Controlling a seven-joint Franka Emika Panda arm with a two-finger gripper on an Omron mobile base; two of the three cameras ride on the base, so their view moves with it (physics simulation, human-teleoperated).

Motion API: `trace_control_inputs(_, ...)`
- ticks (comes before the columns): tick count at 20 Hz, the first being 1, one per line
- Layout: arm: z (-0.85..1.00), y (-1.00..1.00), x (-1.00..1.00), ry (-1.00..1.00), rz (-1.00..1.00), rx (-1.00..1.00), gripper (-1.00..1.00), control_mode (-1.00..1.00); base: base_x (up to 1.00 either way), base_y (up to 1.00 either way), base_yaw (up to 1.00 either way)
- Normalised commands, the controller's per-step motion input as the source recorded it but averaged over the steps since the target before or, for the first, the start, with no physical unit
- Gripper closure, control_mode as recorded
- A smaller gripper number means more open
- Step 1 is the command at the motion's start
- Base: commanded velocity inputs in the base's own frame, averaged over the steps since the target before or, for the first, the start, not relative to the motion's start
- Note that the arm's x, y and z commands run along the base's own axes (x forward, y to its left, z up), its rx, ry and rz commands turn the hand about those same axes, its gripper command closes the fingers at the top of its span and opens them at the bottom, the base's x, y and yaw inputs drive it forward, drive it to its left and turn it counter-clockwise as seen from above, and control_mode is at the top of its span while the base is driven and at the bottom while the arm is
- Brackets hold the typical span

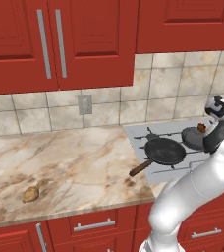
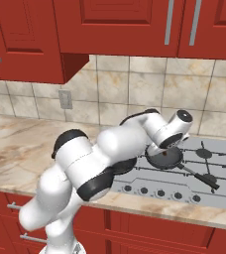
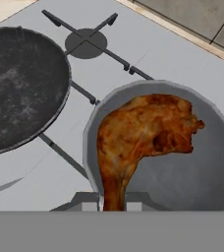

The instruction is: Place both pans onto different burners. Then place the onion and the chicken drumstick on different pans.

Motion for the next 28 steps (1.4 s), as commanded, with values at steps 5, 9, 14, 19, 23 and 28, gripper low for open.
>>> trace_control_inputs(5,-0.1,-0.13,0.19,0.0,0.0,0.0,1.0,-1.0,0.0,0.0,0.0)
trace_control_inputs(9,-0.18,-0.05,0.17,0.01,0.0,0.0,1.0,-1.0,0.0,0.0,0.0)
trace_control_inputs(14,-0.28,0.0,0.18,0.05,0.0,0.0,1.0,-1.0,0.0,0.0,0.0)
trace_control_inputs(19,-0.31,0.01,0.13,0.06,-0.01,0.0,1.0,-1.0,0.0,0.0,0.0)
trace_control_inputs(23,-0.3,0.0,0.12,0.05,-0.01,0.0,1.0,-1.0,0.0,0.0,0.0)
trace_control_inputs(28,-0.27,0.0,0.16,0.02,-0.01,0.0,1.0,-1.0,0.0,0.0,0.0)
